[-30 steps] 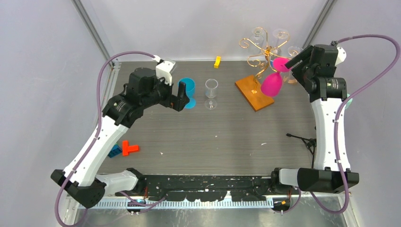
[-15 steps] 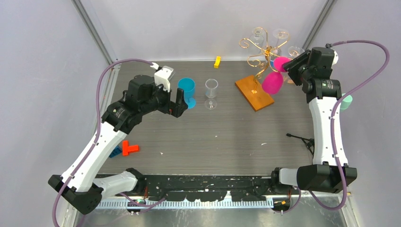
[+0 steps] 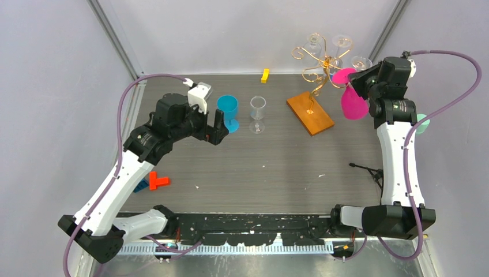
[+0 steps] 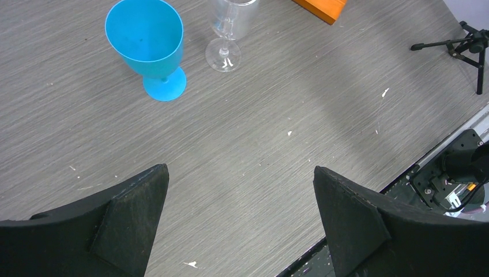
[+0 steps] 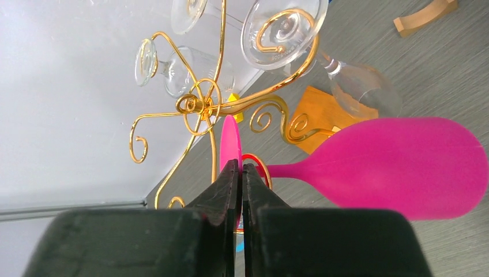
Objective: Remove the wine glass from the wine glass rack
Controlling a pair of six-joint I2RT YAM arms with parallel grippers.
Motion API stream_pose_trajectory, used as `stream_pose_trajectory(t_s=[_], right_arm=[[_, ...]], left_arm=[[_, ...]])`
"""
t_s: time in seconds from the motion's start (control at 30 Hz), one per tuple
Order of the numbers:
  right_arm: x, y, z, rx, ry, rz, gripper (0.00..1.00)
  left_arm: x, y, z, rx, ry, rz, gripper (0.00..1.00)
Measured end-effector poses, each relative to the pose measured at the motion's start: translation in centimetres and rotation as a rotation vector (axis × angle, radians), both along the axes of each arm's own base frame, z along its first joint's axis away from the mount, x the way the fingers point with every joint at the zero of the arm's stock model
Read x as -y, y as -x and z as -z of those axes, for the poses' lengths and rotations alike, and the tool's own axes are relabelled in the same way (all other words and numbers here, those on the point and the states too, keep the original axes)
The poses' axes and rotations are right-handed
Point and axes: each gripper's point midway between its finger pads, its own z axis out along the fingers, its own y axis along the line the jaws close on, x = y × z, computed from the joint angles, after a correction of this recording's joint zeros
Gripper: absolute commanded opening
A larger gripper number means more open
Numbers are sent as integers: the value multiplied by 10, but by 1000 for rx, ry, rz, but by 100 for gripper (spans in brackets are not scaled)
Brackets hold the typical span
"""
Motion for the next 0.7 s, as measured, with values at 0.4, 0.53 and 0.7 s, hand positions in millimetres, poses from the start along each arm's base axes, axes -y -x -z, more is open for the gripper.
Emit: stream_pose_trajectory(t_s=[0.4,0.53,0.7], right_arm=[[-7,11,-2,60,-88,14,0],[-13,22,-7,84,-122,3,0],[-17,25,-10,99,-155,-1,0]], left_arm=[[-1,1,0,2,1,0,100],[-1,1,0,3,1,0,100],[-1,2,1,1,-2,0,100]])
